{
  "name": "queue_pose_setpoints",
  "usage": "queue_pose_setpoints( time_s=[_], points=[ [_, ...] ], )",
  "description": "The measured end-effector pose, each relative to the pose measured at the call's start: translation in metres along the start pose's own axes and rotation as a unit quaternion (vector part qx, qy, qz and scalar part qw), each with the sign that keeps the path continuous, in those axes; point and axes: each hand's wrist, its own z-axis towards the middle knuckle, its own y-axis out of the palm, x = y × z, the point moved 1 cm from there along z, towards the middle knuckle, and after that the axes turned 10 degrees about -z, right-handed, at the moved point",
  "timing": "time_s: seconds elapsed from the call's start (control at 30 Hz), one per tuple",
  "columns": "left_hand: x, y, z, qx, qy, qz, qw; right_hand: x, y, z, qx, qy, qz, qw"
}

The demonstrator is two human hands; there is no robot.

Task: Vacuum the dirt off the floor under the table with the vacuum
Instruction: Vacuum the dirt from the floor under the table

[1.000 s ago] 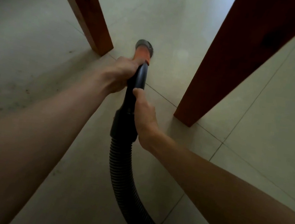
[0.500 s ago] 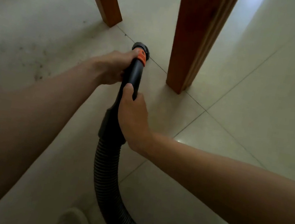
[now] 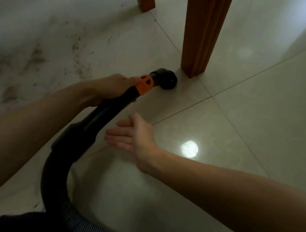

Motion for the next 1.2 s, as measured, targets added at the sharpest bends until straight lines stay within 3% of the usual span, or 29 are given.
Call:
queue_pose_setpoints(
  time_s=[0.1, 0.17, 0.3, 0.47, 0.53, 0.63, 0.7, 0.83, 0.97, 1.07, 1.2],
  points=[
    [-0.008, 0.001, -0.016, 0.005, 0.001, -0.024, 1.0, -0.011, -0.026, 0.008, 0.116, -0.006, -0.033, 0.993],
    [-0.013, 0.008, -0.025, 0.0, -0.009, -0.022, 1.0, -0.037, -0.04, 0.018, 0.152, -0.034, -0.057, 0.986],
    [-0.022, 0.023, -0.036, -0.01, -0.031, -0.029, 0.999, -0.065, -0.049, 0.024, 0.144, -0.008, -0.134, 0.98],
    [-0.048, 0.029, -0.052, -0.021, -0.026, -0.091, 0.995, -0.03, -0.029, 0.035, 0.104, 0.039, -0.135, 0.985],
    [-0.07, 0.027, -0.06, -0.029, -0.038, -0.18, 0.983, -0.02, -0.014, 0.045, 0.094, 0.039, -0.151, 0.983],
    [-0.107, 0.011, -0.075, -0.059, -0.048, -0.358, 0.931, -0.007, 0.027, 0.058, 0.069, 0.041, -0.148, 0.986],
    [-0.13, -0.002, -0.082, -0.053, -0.035, -0.4, 0.915, -0.002, 0.058, 0.064, 0.073, 0.023, -0.153, 0.985],
    [-0.162, -0.023, -0.087, 0.029, -0.001, -0.425, 0.905, 0.006, 0.105, 0.075, 0.107, -0.028, -0.168, 0.98],
    [-0.182, -0.037, -0.085, 0.099, -0.012, -0.451, 0.887, 0.026, 0.136, 0.074, 0.045, -0.014, -0.202, 0.978],
    [-0.189, -0.041, -0.081, 0.114, -0.017, -0.459, 0.881, 0.028, 0.144, 0.077, 0.08, -0.038, -0.281, 0.955],
    [-0.196, -0.036, -0.079, 0.08, -0.001, -0.404, 0.911, 0.026, 0.131, 0.091, 0.14, -0.057, -0.297, 0.943]
  ],
)
